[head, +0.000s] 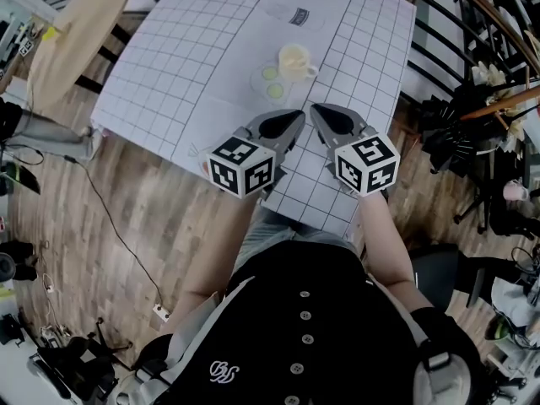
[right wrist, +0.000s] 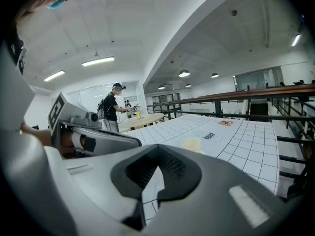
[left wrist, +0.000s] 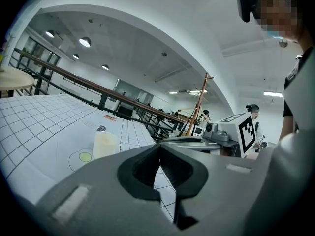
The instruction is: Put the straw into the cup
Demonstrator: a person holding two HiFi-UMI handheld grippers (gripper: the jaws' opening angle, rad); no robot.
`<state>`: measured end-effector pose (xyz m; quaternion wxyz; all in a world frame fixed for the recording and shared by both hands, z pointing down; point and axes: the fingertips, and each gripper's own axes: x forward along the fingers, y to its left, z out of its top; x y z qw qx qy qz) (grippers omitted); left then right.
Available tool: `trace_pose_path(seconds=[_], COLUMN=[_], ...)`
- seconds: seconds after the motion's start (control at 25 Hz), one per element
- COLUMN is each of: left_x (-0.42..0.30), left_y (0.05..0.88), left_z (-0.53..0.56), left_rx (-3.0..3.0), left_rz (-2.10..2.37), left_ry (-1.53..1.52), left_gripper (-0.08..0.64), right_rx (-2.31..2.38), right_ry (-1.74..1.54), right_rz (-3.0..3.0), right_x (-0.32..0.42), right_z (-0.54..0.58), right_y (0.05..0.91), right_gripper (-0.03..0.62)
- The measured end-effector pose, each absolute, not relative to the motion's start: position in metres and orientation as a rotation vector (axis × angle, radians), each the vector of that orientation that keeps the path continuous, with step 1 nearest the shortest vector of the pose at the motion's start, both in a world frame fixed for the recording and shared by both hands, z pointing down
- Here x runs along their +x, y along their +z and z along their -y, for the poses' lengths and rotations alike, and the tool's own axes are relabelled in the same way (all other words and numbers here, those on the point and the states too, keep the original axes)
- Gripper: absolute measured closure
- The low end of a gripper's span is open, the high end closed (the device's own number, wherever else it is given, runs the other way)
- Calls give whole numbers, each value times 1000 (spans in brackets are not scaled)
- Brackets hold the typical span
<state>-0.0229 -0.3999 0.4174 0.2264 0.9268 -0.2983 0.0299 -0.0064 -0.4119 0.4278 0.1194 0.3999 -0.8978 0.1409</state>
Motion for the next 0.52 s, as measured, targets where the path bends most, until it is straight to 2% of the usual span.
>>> trace_pose_path(seconds=[0.52], left_x=[-23], left_y=[417], left_z=[399], left_rx=[2563], left_rz=[826], left_ry=[99], left_gripper=[561], right_rx=[1166], right_ry=[417], right_rz=[2629], right_x=[-9], right_z=[406], right_y=[428], right_gripper=[594])
